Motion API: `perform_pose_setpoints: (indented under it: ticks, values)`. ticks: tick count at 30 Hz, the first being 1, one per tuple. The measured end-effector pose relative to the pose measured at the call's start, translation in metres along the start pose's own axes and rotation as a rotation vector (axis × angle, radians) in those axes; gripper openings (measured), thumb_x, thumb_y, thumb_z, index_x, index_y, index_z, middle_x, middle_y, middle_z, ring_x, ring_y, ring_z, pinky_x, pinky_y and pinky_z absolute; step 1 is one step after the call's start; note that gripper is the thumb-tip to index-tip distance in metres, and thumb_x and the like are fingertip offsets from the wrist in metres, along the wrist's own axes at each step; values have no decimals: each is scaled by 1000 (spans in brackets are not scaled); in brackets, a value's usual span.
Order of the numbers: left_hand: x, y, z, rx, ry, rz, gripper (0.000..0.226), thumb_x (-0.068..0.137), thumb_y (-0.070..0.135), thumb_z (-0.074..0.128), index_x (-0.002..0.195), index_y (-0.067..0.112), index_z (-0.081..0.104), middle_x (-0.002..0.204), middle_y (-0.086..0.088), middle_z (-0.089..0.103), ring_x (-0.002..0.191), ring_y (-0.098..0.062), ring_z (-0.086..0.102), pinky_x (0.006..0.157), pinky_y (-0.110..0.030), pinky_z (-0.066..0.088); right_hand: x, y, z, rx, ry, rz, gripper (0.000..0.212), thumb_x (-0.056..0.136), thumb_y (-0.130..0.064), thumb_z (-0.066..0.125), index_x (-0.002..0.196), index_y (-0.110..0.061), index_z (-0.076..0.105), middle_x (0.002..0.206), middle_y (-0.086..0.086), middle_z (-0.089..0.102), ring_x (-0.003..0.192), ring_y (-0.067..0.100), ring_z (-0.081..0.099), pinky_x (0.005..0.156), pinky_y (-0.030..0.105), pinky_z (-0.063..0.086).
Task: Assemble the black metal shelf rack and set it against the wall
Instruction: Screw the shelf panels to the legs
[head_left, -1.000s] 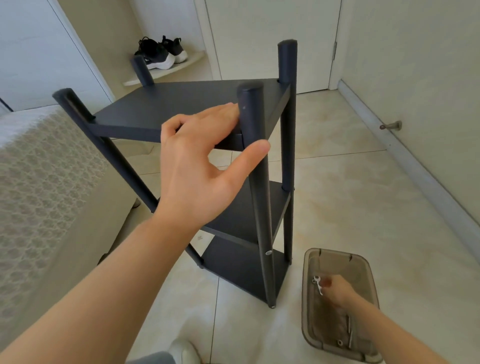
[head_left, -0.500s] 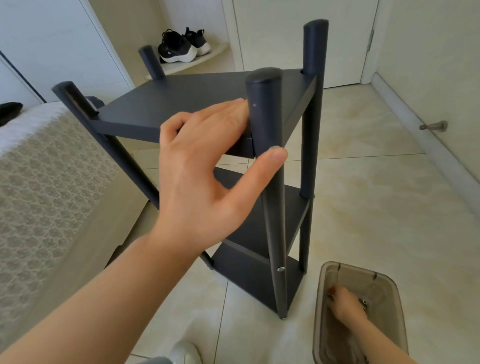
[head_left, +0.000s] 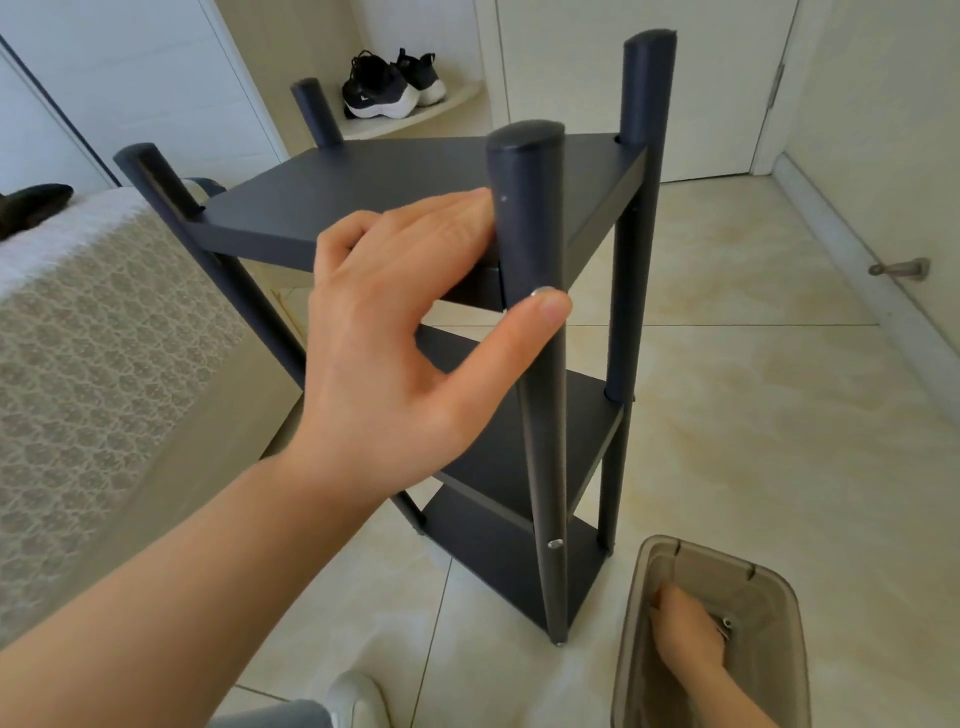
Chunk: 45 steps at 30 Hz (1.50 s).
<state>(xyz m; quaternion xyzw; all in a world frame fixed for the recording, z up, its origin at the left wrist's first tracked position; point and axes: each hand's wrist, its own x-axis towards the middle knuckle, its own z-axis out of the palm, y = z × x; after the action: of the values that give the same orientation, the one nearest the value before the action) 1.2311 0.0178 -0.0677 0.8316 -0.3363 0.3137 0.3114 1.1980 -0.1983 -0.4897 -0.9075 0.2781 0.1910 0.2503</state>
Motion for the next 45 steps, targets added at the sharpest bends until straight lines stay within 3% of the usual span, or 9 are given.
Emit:
perform_pose_setpoints:
  ticks: [8,13,17,21,26,30,36,41,45]
  values:
    - [-2,3,3,6,6,-34,36,95,37,56,112,9,70,111,2,69,108,3,54,103,-31,30,20,10,-17,94,10,-69,17,101,-15,48,97,-7,62,99,15,66,89,30,63,80,39,54]
    - [-1,4,3,-17,-5,-46,30,95,37,57,111,16,71,116,20,64,116,4,56,107,-33,30,43,0,-52,300,140,-73,7,98,-8,52,97,-8,58,100,18,65,81,28,57,73,36,48]
    - [1,6,3,-50,-39,-53,29,93,38,59,112,20,72,111,28,64,114,10,54,106,-25,27,48,-13,-76,440,207,-89,18,98,-8,54,111,-4,67,107,16,69,90,31,64,77,32,47]
    - [4,7,0,-68,-86,-56,32,92,41,60,102,14,74,107,6,69,105,1,58,105,-19,25,26,-34,-98,715,281,-37,21,97,-13,59,111,0,69,101,14,70,92,30,63,81,34,48]
    - [14,9,-4,-94,-192,-105,13,90,40,63,93,28,68,92,13,67,95,-9,62,105,-50,36,-22,-79,-143,1267,287,20,22,100,-19,55,107,0,64,96,14,67,87,27,65,90,41,55]
    - [20,10,-9,-190,-261,-207,17,91,40,68,105,31,68,98,16,68,106,-11,62,106,-53,40,-70,-116,-180,1407,332,-36,23,102,-27,50,102,-8,63,91,9,65,83,21,65,78,32,56]
    - [30,10,-15,-139,-374,-258,14,93,37,65,104,35,57,99,18,61,124,-17,53,121,-52,15,-149,-163,-208,1499,192,-264,22,103,-30,46,100,-14,59,78,3,72,72,15,70,67,25,54]
    - [34,11,-18,-117,-365,-284,17,95,37,64,103,40,49,109,18,63,134,-19,48,124,-46,1,-187,-188,-194,1329,106,-381,29,107,-37,32,105,-20,56,80,0,75,84,14,70,82,30,47]
    - [34,4,-21,-120,-355,-292,17,95,37,64,110,30,59,112,13,66,143,-21,39,124,-50,1,-192,-200,-192,1285,112,-379,32,108,-35,26,101,-20,53,59,-1,60,54,6,56,73,29,42]
